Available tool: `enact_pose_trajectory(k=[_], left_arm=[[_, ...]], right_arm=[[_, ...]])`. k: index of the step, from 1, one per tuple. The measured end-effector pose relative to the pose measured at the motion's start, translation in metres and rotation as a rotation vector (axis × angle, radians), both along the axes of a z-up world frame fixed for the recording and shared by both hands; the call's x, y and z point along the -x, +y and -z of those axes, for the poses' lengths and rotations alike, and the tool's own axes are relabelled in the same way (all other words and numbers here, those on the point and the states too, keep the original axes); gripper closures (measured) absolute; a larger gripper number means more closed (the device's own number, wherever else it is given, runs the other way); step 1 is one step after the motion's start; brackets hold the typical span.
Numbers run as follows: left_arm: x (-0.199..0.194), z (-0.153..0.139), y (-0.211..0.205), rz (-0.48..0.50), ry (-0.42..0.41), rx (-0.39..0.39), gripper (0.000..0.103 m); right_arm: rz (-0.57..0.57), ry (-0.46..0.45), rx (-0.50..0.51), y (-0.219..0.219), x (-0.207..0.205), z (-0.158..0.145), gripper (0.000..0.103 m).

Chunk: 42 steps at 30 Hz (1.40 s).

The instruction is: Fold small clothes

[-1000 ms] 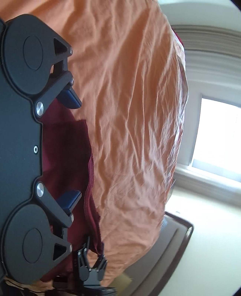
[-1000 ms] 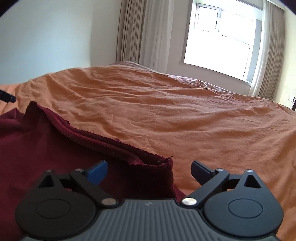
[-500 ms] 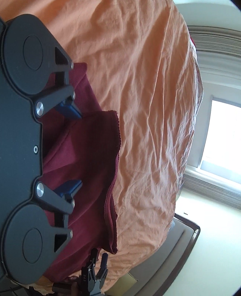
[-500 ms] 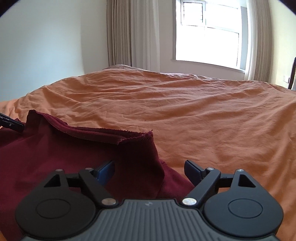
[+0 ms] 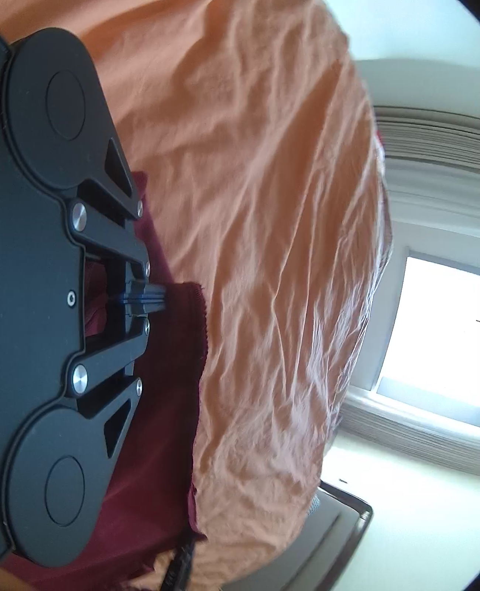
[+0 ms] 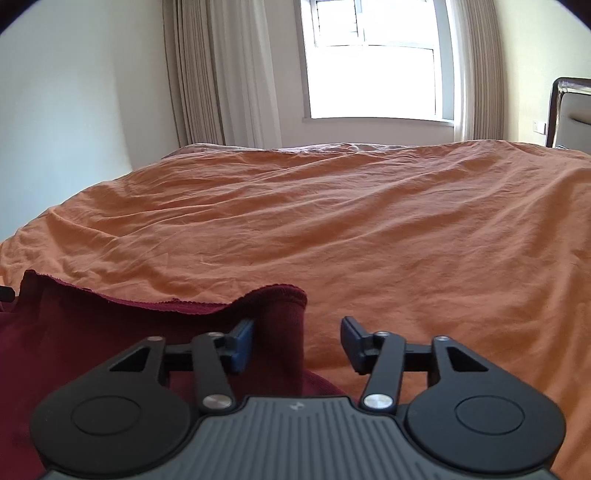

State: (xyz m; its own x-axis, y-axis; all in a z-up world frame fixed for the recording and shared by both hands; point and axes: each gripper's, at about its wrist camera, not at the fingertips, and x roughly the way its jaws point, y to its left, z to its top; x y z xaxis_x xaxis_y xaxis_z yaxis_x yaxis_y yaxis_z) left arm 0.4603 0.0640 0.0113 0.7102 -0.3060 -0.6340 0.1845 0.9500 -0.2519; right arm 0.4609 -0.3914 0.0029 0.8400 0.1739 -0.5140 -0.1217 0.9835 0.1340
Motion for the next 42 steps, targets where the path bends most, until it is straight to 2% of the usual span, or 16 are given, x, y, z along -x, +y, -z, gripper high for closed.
enact_pose_trajectory(k=[1,4,7,10,12,14,15,16,18,23,27,29,31,34,39,42], left_arm=[[0.002,0.0,0.004,-0.015,0.009,0.029,0.082],[0.013,-0.004,0.013,-0.012,0.006,0.088,0.063],[0.028,-0.009,0.014,0.011,0.008,0.109,0.039],[0.041,-0.009,0.01,0.063,0.022,0.107,0.037],[0.044,-0.006,0.003,0.092,0.053,0.104,0.041],[0.043,0.001,-0.006,0.102,0.089,0.08,0.064],[0.041,0.003,-0.011,0.097,0.102,0.064,0.085],[0.04,0.005,-0.015,0.076,0.112,0.041,0.092],[0.041,0.003,-0.019,0.042,0.1,0.042,0.097],[0.056,-0.013,-0.02,-0.009,-0.03,0.021,0.098],[0.053,0.003,-0.026,0.001,-0.015,-0.049,0.097],[0.052,0.011,-0.022,-0.012,-0.009,-0.026,0.096],[0.056,0.013,-0.018,-0.022,-0.028,-0.009,0.088],[0.065,0.012,-0.015,-0.026,-0.067,-0.032,0.08],[0.089,0.006,-0.013,-0.075,-0.148,-0.088,0.049],[0.103,0.007,-0.012,-0.088,-0.189,-0.107,0.041]], right_arm=[[-0.005,-0.001,-0.011,-0.004,0.008,-0.001,0.032],[-0.029,-0.017,-0.056,-0.014,0.038,-0.004,0.014],[-0.067,-0.029,-0.083,-0.016,0.068,-0.004,0.014],[-0.096,0.002,-0.098,-0.011,0.084,0.001,0.03],[-0.093,0.035,-0.109,-0.007,0.086,0.007,0.046],[-0.07,0.056,-0.108,-0.004,0.085,0.012,0.075],[-0.06,0.048,-0.129,-0.005,0.088,0.012,0.092],[-0.044,0.033,-0.156,-0.007,0.091,0.011,0.093],[-0.018,0.006,-0.21,-0.011,0.099,0.008,0.096],[-0.002,0.028,-0.157,-0.009,0.104,0.015,0.097],[0.0,0.011,-0.092,-0.003,0.104,0.01,0.09],[-0.011,-0.016,-0.022,0.004,0.103,0.002,0.076],[-0.038,-0.052,0.02,0.012,0.097,-0.007,0.05],[-0.122,-0.053,0.02,0.025,0.079,-0.017,0.037],[-0.32,0.045,-0.048,0.054,0.032,-0.015,0.033],[-0.345,0.068,-0.022,0.069,0.008,-0.013,0.031]])
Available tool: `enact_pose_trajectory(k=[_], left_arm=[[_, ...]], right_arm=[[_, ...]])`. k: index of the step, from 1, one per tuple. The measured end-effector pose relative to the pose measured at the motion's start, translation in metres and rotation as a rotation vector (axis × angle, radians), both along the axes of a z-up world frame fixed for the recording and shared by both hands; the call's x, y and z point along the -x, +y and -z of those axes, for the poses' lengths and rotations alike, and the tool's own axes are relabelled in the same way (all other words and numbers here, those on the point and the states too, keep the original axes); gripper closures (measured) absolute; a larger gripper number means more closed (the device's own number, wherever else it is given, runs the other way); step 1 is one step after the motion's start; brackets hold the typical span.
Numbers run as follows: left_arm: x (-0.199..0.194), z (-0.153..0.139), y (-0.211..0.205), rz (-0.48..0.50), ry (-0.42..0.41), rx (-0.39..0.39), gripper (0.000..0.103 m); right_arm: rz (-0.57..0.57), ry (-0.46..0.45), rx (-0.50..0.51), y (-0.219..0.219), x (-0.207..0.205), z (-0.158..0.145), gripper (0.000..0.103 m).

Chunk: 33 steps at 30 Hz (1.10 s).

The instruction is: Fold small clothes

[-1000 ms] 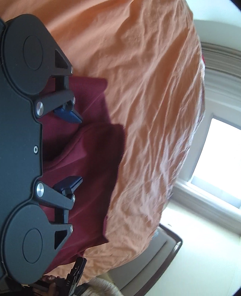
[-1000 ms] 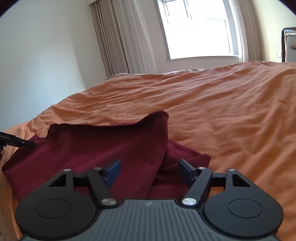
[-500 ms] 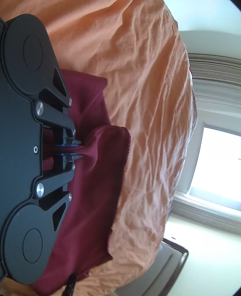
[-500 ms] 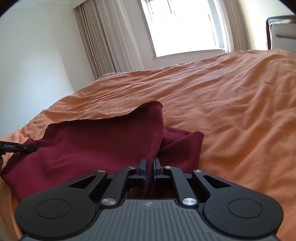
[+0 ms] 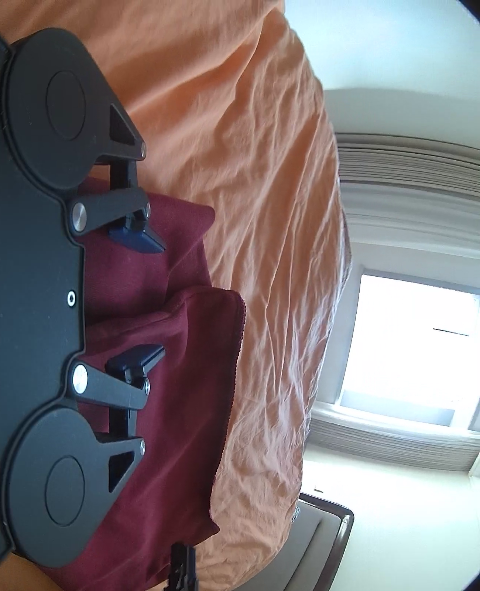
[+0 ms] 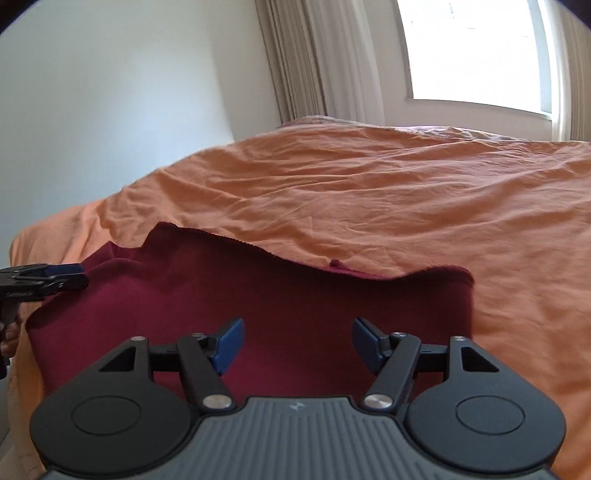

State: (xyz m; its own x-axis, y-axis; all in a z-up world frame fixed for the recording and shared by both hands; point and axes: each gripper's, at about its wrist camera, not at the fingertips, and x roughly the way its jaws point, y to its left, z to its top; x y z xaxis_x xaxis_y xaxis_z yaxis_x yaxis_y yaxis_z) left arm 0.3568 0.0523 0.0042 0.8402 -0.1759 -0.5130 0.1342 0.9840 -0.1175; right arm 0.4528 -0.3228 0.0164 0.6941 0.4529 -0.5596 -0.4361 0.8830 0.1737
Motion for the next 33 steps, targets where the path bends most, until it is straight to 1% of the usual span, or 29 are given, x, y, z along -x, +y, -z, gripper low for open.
enact_pose_trajectory(k=[1,3,5,6,7,8,9,11,13,15,18,19,23,27,29,33], left_arm=[[0.004,0.001,0.0,-0.001,-0.012,-0.016,0.035],[0.009,0.004,-0.001,-0.006,-0.024,-0.056,0.03],[0.01,0.009,-0.002,-0.012,-0.033,-0.109,0.03],[0.01,0.011,-0.003,-0.018,-0.036,-0.133,0.027],[0.009,0.013,-0.003,-0.026,-0.038,-0.148,0.022],[0.01,0.015,-0.001,-0.036,-0.039,-0.154,0.02],[0.009,0.015,0.0,-0.047,-0.039,-0.155,0.017],[0.009,0.015,0.005,-0.07,-0.036,-0.142,0.013],[0.009,0.014,0.011,-0.088,-0.026,-0.12,0.009],[0.011,0.011,0.017,-0.095,-0.016,-0.099,0.007],[0.019,0.005,0.023,-0.111,-0.021,-0.089,0.002],[0.023,0.003,0.024,-0.12,-0.027,-0.09,0.001],[0.039,-0.005,0.031,-0.17,-0.016,-0.077,0.001],[0.066,-0.012,0.037,-0.18,-0.03,0.01,0.001],[0.079,-0.013,0.035,-0.173,-0.028,0.053,0.001],[0.1,-0.007,0.022,-0.151,-0.006,0.129,0.001]], right_arm=[[0.002,0.007,-0.004,0.002,-0.008,0.001,0.03],[0.037,0.034,0.003,0.004,-0.026,0.008,0.03],[0.104,0.027,0.052,0.005,-0.041,0.018,0.034],[0.143,0.016,0.058,0.004,-0.046,0.021,0.041],[0.188,0.009,0.053,0.001,-0.049,0.023,0.041],[0.247,-0.002,0.051,-0.002,-0.051,0.023,0.04],[0.295,-0.013,0.05,-0.006,-0.051,0.023,0.036],[0.339,-0.031,0.043,-0.014,-0.047,0.021,0.034],[0.35,-0.063,0.059,-0.016,-0.039,0.015,0.031],[0.337,-0.102,0.08,-0.016,-0.025,0.007,0.013],[0.306,-0.159,0.114,-0.007,0.0,-0.007,0.002],[0.295,-0.174,0.118,-0.004,0.008,-0.011,0.0],[0.241,-0.206,0.121,0.018,0.039,-0.02,0.0],[0.247,-0.244,0.125,0.047,0.062,-0.015,0.0],[0.255,-0.254,0.106,0.061,0.072,-0.009,0.0],[0.258,-0.212,0.087,0.081,0.089,0.016,0.0]])
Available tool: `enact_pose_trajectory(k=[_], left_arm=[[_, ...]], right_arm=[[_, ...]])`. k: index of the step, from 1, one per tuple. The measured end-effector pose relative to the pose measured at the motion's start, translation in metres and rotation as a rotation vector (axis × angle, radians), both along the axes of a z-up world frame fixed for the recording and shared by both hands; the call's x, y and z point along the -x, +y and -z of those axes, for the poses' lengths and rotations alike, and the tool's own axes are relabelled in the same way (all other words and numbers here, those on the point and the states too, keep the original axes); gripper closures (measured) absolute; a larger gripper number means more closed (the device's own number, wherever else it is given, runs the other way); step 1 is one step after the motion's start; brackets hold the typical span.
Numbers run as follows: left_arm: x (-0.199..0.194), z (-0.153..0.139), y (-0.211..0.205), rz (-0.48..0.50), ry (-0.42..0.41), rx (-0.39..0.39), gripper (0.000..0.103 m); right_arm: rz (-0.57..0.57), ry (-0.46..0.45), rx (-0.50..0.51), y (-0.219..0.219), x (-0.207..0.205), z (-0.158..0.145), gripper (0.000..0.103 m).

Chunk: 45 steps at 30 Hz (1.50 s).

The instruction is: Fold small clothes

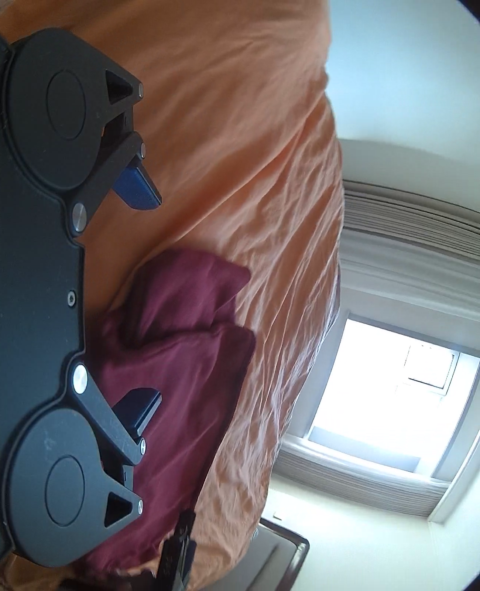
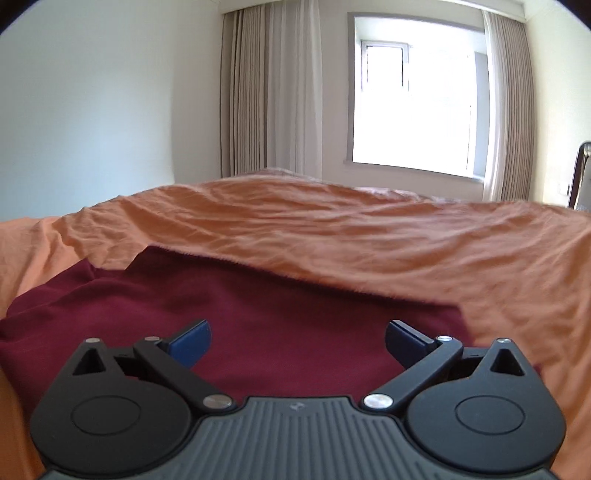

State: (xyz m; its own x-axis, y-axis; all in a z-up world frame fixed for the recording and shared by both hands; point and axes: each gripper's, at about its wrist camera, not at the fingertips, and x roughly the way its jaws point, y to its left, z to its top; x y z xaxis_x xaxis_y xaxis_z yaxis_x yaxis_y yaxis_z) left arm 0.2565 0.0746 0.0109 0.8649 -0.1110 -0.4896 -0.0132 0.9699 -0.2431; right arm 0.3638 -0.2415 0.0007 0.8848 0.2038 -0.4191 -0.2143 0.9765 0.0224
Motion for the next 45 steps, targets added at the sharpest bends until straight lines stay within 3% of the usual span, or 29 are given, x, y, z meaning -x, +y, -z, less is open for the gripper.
enact_pose_trajectory(k=[3,7,14,19,25,29,31,39,45], left_arm=[[0.01,0.01,-0.012,0.019,0.013,0.078,0.001],[0.012,0.028,-0.029,0.039,0.03,0.211,0.001],[0.007,0.035,-0.052,0.04,-0.029,0.336,0.001],[-0.004,0.041,-0.052,-0.031,-0.063,0.382,0.001],[-0.013,0.047,-0.043,-0.096,-0.103,0.44,0.001],[-0.019,0.045,-0.044,-0.115,-0.1,0.425,0.009],[-0.022,0.045,-0.045,-0.123,-0.084,0.393,0.024],[-0.028,0.051,-0.036,-0.144,-0.078,0.371,0.047],[-0.033,0.059,-0.035,-0.192,-0.098,0.391,0.049]], right_arm=[[-0.002,0.037,0.011,0.01,0.013,0.026,0.0],[0.014,-0.032,0.029,0.012,0.036,0.04,0.0],[0.045,-0.114,-0.057,-0.003,0.061,0.052,0.0],[0.056,-0.124,-0.074,-0.006,0.064,0.055,0.0],[0.08,-0.136,-0.014,0.003,0.063,0.056,0.0],[0.083,-0.14,-0.009,0.004,0.065,0.057,0.0],[0.082,-0.141,-0.01,0.004,0.065,0.057,0.0],[0.082,-0.142,-0.009,0.004,0.065,0.058,0.0],[0.107,-0.157,0.032,0.011,0.067,0.057,0.0]])
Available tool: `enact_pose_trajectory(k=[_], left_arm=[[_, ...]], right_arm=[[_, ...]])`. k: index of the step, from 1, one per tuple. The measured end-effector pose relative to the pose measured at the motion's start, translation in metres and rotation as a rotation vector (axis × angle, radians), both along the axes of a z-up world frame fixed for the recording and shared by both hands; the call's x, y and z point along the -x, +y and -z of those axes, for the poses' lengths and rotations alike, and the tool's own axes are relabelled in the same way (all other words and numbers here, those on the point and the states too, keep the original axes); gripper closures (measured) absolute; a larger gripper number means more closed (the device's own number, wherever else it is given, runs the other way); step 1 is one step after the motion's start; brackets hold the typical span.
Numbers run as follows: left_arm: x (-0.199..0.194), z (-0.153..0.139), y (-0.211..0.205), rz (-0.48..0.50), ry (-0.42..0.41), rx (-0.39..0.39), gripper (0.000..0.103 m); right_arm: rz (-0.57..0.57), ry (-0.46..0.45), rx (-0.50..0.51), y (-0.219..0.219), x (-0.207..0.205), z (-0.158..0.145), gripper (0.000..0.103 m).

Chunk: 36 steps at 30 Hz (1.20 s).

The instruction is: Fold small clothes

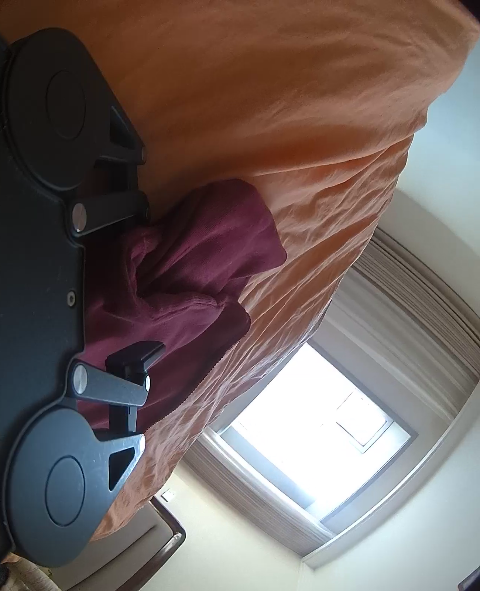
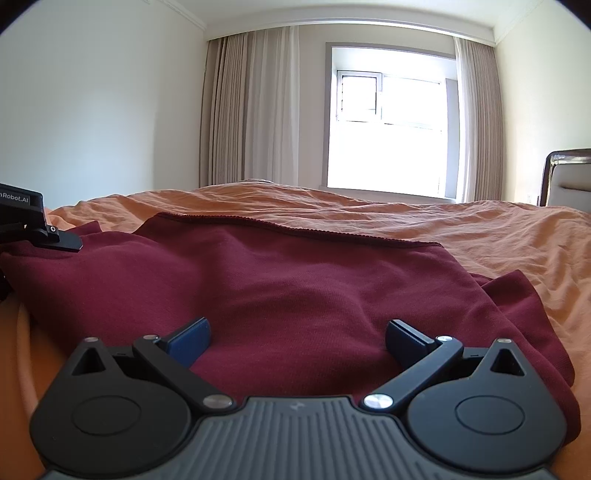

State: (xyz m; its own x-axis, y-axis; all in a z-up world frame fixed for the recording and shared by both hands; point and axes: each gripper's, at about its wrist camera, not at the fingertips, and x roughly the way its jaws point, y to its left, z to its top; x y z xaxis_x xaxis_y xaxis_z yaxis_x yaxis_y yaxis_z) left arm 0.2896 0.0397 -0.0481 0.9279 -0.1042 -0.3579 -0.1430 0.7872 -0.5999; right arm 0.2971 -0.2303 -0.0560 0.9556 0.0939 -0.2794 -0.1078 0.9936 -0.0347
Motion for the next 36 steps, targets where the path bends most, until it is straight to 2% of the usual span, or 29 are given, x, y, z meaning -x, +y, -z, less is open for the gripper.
enact_pose_trajectory(k=[3,6,8,10,16,19,23,27,31,36], left_arm=[[-0.002,-0.002,-0.008,-0.018,0.006,-0.047,0.052],[-0.004,-0.005,-0.01,-0.029,0.02,-0.08,0.065],[-0.004,-0.005,-0.008,-0.031,0.025,-0.084,0.067],[-0.005,-0.005,-0.006,-0.033,0.031,-0.082,0.071],[-0.001,-0.008,-0.003,-0.041,0.008,-0.052,0.086],[0.001,-0.017,-0.007,-0.029,-0.006,-0.077,0.089],[0.004,-0.03,-0.014,-0.005,-0.048,-0.114,0.089],[0.003,-0.053,-0.031,0.069,-0.102,-0.212,0.09],[-0.007,-0.082,-0.061,0.194,-0.158,-0.311,0.09],[-0.019,-0.12,-0.138,0.424,-0.233,-0.535,0.09]], right_arm=[[0.057,-0.047,0.105,0.015,0.006,-0.008,0.0],[0.048,-0.131,0.234,0.037,0.012,-0.016,0.0],[-0.013,-0.108,0.298,0.052,0.007,-0.016,0.0],[-0.003,-0.09,0.349,0.06,0.002,-0.011,0.0],[0.041,-0.083,0.238,0.045,0.004,-0.008,0.0],[0.021,-0.076,0.19,0.033,0.007,-0.006,0.0],[-0.019,-0.063,0.175,0.011,0.017,-0.005,0.0],[-0.03,-0.066,0.156,-0.013,0.033,-0.007,0.0],[-0.082,-0.054,0.159,-0.038,0.061,0.002,0.0],[-0.066,-0.057,0.257,-0.058,0.107,0.011,0.0]])
